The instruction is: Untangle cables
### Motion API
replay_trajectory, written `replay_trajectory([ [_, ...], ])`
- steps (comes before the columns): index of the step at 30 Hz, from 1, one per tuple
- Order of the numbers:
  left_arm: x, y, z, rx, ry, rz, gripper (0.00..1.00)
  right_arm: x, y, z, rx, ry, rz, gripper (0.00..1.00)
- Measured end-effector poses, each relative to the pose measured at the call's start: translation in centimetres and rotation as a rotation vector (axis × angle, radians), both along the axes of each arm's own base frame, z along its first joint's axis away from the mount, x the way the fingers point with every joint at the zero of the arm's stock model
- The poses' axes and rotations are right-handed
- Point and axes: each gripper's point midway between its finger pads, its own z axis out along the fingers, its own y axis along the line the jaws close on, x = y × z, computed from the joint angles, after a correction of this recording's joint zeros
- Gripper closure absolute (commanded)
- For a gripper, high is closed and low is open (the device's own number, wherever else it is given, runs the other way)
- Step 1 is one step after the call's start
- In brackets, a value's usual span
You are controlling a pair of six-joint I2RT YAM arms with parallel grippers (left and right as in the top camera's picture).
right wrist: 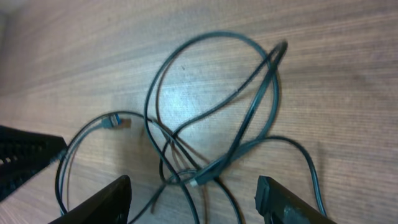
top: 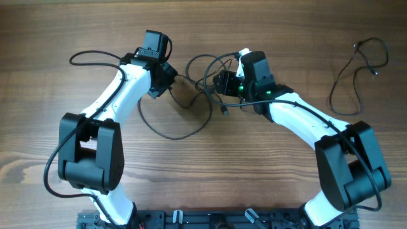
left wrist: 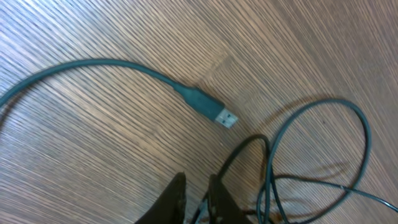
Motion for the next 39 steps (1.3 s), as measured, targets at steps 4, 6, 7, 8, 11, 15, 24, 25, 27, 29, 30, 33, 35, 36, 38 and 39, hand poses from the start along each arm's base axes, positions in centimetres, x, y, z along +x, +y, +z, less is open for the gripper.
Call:
replay_trajectory([
  [4,0.1,-1.2,0.2,-0.065,-0.002,-0.025,0.68,0.5,-0.2,0.2,-0.009,-0.022,-0.018,0.32],
  [6,0.2,-2.3,0.4,-0.122,-0.005,-0.044,0.64,0.9,-0.6,-0.2,-0.023,-0.023,-0.047,0.32],
  [7,0.3,-2.8,0.6,-0.152,-0.008,-0.055,0.59,1.1,-0.8,-0.5,-0.027,-0.023,-0.064,0.32],
  [8,0.5,-3.7,0.9,-0.197,-0.019,-0.075,0.54,1.3,-0.9,-1.0,-0.033,-0.021,-0.076,0.32],
  [11,1.1,-6.1,2.1,-0.329,-0.053,-0.135,0.40,2.7,-0.7,-2.7,-0.012,-0.044,-0.097,0.45],
  [15,1.1,-7.9,3.1,-0.430,-0.061,-0.172,0.41,4.1,-0.5,-2.6,0.070,-0.070,-0.096,0.57],
  [24,1.5,-9.3,4.0,-0.520,-0.059,-0.124,0.43,5.1,-3.7,-2.9,0.127,-0.010,-0.183,0.66],
  [25,1.9,-9.5,4.3,-0.535,-0.074,-0.110,0.40,5.1,-4.0,-3.1,0.128,-0.002,-0.191,0.66],
  [27,3.0,-9.8,5.1,-0.570,-0.113,-0.081,0.35,5.1,-4.5,-3.1,0.140,0.011,-0.195,0.58],
  [29,4.1,-10.1,6.1,-0.598,-0.168,-0.072,0.36,5.1,-4.8,-3.0,0.163,0.022,-0.185,0.50],
  [30,4.6,-10.2,6.5,-0.608,-0.190,-0.075,0.35,5.1,-4.8,-2.9,0.177,0.028,-0.176,0.49],
  [33,4.6,-9.5,6.6,-0.585,-0.191,-0.099,0.30,4.8,-4.4,-2.8,0.202,0.038,-0.145,0.46],
  [35,3.7,-8.0,5.7,-0.542,-0.129,-0.088,0.28,4.6,-4.2,-2.7,0.211,0.040,-0.124,0.46],
  [36,3.0,-6.8,5.1,-0.502,-0.083,-0.065,0.27,4.6,-4.0,-2.6,0.214,0.041,-0.113,0.46],
  [38,1.7,-4.6,4.1,-0.431,-0.005,-0.027,0.25,4.5,-3.8,-2.5,0.221,0.037,-0.102,0.45],
  [39,0.4,-2.7,3.5,-0.364,0.061,0.002,0.25,4.6,-3.7,-2.3,0.227,0.028,-0.096,0.45],
])
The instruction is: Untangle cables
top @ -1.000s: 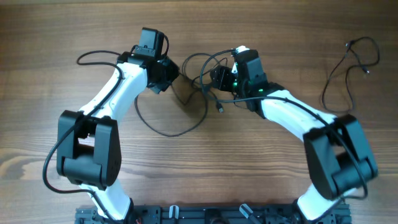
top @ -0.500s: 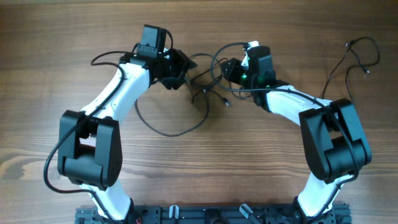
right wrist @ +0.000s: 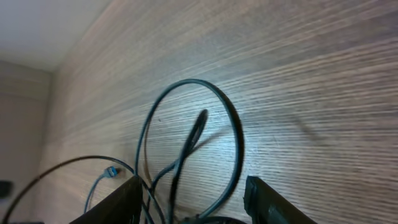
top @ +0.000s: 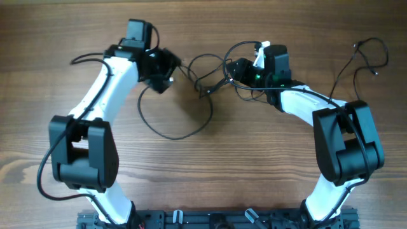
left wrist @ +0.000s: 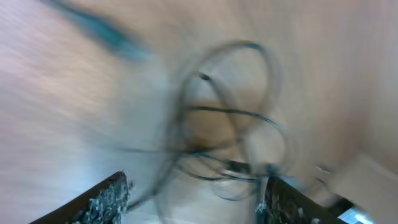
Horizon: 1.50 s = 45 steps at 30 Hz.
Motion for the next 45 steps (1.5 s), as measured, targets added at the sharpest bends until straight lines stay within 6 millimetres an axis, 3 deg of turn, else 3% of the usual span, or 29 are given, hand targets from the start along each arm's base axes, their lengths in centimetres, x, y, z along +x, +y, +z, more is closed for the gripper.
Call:
replay_trajectory([
  [4,-2.1,2.5,0.0,0.098,0.105,0.011,0.27,0.7,0.2,0.9,0.012,-0.052,0.003,0.46],
  [8,-0.4,2.2,2.4,0.084,0.040,0.000,0.29,0.7,0.2,1.0,0.012,-0.055,0.003,0.47],
  [11,1.5,0.9,5.1,0.041,-0.043,-0.002,0.32,0.7,0.2,1.0,0.011,-0.055,0.002,0.51],
  [14,3.6,-1.5,7.4,-0.011,-0.151,-0.003,0.34,0.7,0.2,0.9,0.008,-0.057,0.004,0.55],
  [19,3.1,-7.4,8.2,-0.053,-0.196,-0.054,0.40,0.7,0.2,0.9,0.008,-0.053,0.004,0.55],
  [23,1.4,-11.3,7.0,-0.039,-0.169,-0.109,0.45,0.6,0.1,0.7,0.006,-0.043,0.004,0.55],
  [26,0.9,-12.5,4.9,-0.017,-0.125,-0.127,0.45,0.5,0.1,0.6,0.004,-0.038,0.004,0.55],
  [32,0.1,-11.6,1.3,0.047,-0.024,-0.114,0.45,0.4,0.1,0.4,0.002,-0.029,0.004,0.55],
  [45,-0.7,-10.8,-1.2,0.093,0.057,-0.106,0.46,0.2,0.1,-0.4,-0.003,-0.009,0.004,0.55],
])
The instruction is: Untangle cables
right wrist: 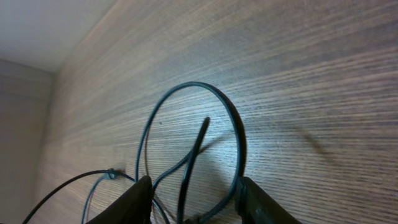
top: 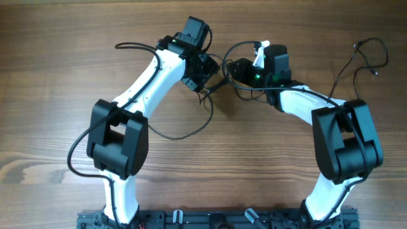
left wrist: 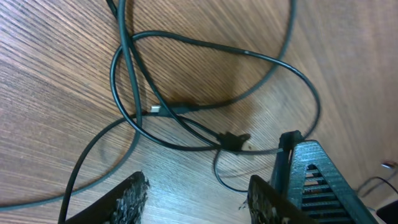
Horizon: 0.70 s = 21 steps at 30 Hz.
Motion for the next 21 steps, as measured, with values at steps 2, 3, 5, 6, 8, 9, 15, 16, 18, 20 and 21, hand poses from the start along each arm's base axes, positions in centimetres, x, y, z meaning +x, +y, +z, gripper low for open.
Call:
replay_trajectory([
  [2,-0.1,-0.1,-0.9,-0.001,0.022,-0.003,0.46,-0.1,0.0,-0.8,-0.004,0.018,-0.001,0.55],
  [3,-0.2,-0.2,-1.2,-0.004,0.032,-0.005,0.46,-0.2,0.0,-1.2,-0.005,0.024,-0.001,0.55],
  [5,-0.4,-0.7,-2.0,-0.023,0.058,-0.014,0.46,-0.3,-0.1,-1.8,-0.007,0.040,-0.003,0.55],
  [6,-0.5,-0.9,-2.1,-0.036,0.067,-0.019,0.46,-0.3,-0.1,-1.9,-0.007,0.042,-0.003,0.55],
  [8,-0.7,-1.4,-2.1,-0.066,0.077,-0.028,0.48,-0.2,-0.1,-1.9,-0.006,0.038,-0.003,0.55],
  [9,-0.7,-1.7,-2.0,-0.079,0.080,-0.033,0.48,-0.2,0.0,-1.8,-0.005,0.036,-0.003,0.55],
  [15,-1.3,-2.5,-1.6,-0.131,0.109,-0.046,0.66,-0.2,0.0,-1.8,-0.005,0.035,-0.003,0.55],
  [16,-1.4,-2.5,-1.6,-0.133,0.112,-0.046,0.66,-0.2,0.0,-1.8,-0.005,0.034,-0.003,0.55],
  [18,-1.4,-2.6,-1.6,-0.136,0.116,-0.043,0.66,-0.1,0.0,-1.7,-0.004,0.029,-0.003,0.55],
  [20,-1.5,-2.6,-1.7,-0.137,0.122,-0.034,0.60,-0.1,0.0,-1.7,-0.003,0.028,-0.003,0.55],
  [21,-1.5,-2.6,-1.7,-0.138,0.128,-0.027,0.53,-0.1,0.0,-1.7,-0.003,0.028,-0.003,0.55],
])
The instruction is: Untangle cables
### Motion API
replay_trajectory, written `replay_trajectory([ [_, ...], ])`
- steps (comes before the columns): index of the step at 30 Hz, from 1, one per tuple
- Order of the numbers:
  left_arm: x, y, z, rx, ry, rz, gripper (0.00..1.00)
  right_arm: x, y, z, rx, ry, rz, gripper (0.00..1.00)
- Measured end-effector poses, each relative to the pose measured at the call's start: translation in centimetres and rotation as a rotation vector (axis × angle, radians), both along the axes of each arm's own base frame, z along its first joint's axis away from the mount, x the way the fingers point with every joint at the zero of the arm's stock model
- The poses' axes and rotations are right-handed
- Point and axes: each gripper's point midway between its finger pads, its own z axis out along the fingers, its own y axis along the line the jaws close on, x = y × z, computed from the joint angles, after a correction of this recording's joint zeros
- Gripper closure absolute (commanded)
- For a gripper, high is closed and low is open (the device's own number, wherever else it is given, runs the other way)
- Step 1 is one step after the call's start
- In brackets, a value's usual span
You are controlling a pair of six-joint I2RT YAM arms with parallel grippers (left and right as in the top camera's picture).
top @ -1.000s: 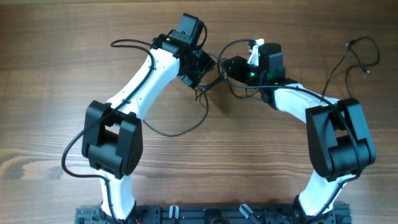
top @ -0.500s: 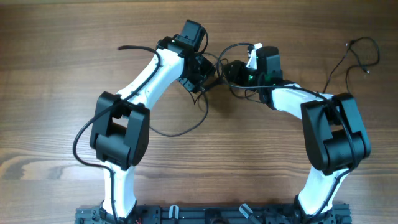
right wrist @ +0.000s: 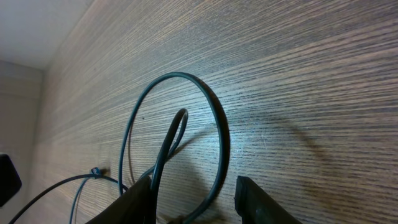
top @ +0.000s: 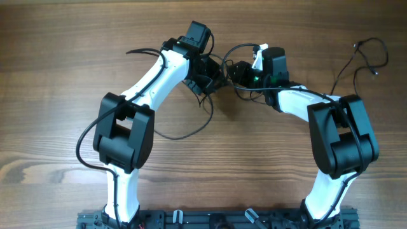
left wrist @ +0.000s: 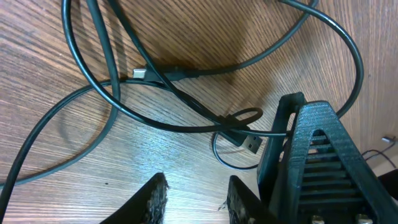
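A knot of dark teal cables [top: 210,81] lies at the table's far middle. My left gripper [top: 215,75] is over the knot and stands open [left wrist: 198,198] above bare wood, with a USB plug [left wrist: 140,73] and a second plug [left wrist: 250,143] just ahead of it. Facing it from the right, my right gripper [top: 236,69] is open [right wrist: 194,200]. A raised cable loop [right wrist: 217,134] runs down between its fingers; whether it touches them is hidden. The right gripper's black body [left wrist: 314,155] fills the left wrist view's right side.
A separate thin black cable [top: 356,67] lies at the far right. One wide cable loop [top: 184,130] trails from the knot toward the table's middle. Another cable end [top: 137,51] sticks out at the far left of the left arm.
My left gripper has moved a little to the right, closer to the right gripper, and its fingers stand nearer together. The right gripper has barely shifted; the loop in front of it looks narrower.
First my left gripper was shut beside a USB plug left of the knot and the right gripper was open over the knot. Then the left was open farther left and the right had moved to the far right of the knot. Both now meet at the knot.
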Motion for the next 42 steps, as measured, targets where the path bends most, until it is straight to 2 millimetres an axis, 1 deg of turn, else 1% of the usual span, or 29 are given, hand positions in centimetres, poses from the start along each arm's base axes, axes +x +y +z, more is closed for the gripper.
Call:
replay_trajectory([
  [4,-0.1,0.0,-1.1,0.004,0.060,0.069,0.50,0.0,0.0,0.0,0.000,0.000,0.000,0.55],
  [5,-0.1,0.0,-1.5,0.005,0.075,0.089,0.46,0.0,0.0,0.0,0.000,0.000,0.000,0.55],
  [7,0.2,-0.1,-2.0,0.002,0.089,0.120,0.43,0.0,0.0,0.0,0.000,0.000,0.000,0.55],
  [10,0.7,-0.3,-2.1,-0.010,0.095,0.168,0.45,0.0,0.0,0.0,0.000,0.000,0.000,0.55],
  [15,0.8,-0.2,-2.1,-0.014,0.126,0.227,0.49,0.0,0.0,0.0,0.000,0.000,0.000,0.55],
  [20,1.0,0.1,-2.3,0.003,0.134,0.271,0.50,0.0,0.0,0.0,0.000,0.000,0.000,0.55],
  [25,0.9,0.6,-2.9,0.031,0.142,0.307,0.52,0.0,0.0,0.0,0.000,0.000,0.000,0.55],
  [31,1.0,1.1,-3.2,0.053,0.133,0.323,0.52,0.0,0.0,0.0,0.000,0.000,0.000,0.55],
  [36,1.3,1.3,-3.3,0.066,0.122,0.341,0.48,0.0,0.0,0.0,0.000,0.000,0.000,0.55],
  [38,1.4,1.2,-3.3,0.064,0.114,0.343,0.49,0.0,0.0,0.0,0.000,0.000,0.000,0.55],
  [42,2.0,0.4,-3.1,0.046,0.084,0.345,0.54,0.0,0.0,0.0,0.000,0.000,0.000,0.55],
])
